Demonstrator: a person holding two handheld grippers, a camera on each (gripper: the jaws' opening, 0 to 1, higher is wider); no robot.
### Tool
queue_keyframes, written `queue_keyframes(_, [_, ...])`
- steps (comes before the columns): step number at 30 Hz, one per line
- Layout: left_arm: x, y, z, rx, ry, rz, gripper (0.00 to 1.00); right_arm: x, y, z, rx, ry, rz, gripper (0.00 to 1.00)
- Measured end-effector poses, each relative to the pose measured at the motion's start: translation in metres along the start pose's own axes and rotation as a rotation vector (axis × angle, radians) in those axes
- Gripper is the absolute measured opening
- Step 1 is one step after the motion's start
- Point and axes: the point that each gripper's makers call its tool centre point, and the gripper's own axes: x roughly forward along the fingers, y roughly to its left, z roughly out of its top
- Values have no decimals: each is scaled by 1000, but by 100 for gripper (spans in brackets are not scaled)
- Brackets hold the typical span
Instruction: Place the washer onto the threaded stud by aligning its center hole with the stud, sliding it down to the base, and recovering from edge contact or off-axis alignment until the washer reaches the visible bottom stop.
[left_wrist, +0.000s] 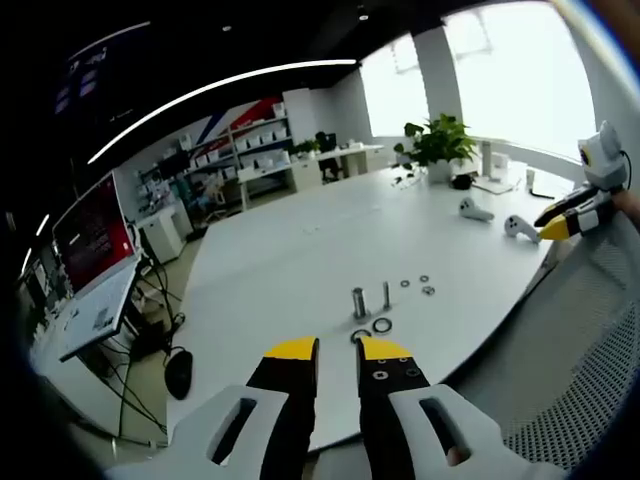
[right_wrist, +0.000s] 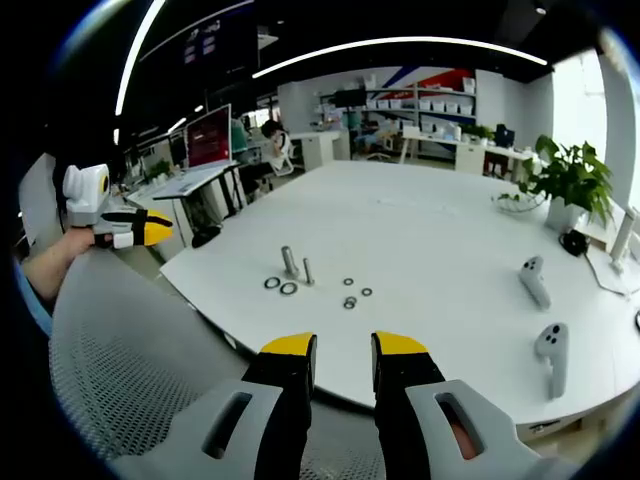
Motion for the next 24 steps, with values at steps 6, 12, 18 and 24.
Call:
queue_keyframes(6, [1, -1, -2, 2, 12, -7, 12, 0, 0, -1, -2, 5, 2, 24])
queue_keyframes(12, [1, -1, -2, 3, 13, -6, 12, 0, 0, -1, -2, 6, 2, 24])
queue_keyframes(18, [1, -1, -2, 3, 15, -6, 11, 0, -1, -1, -1, 4, 2, 24])
queue_keyframes(24, [1, -1, -3, 4, 16, -5, 11, 0, -1, -1, 0, 2, 2, 24])
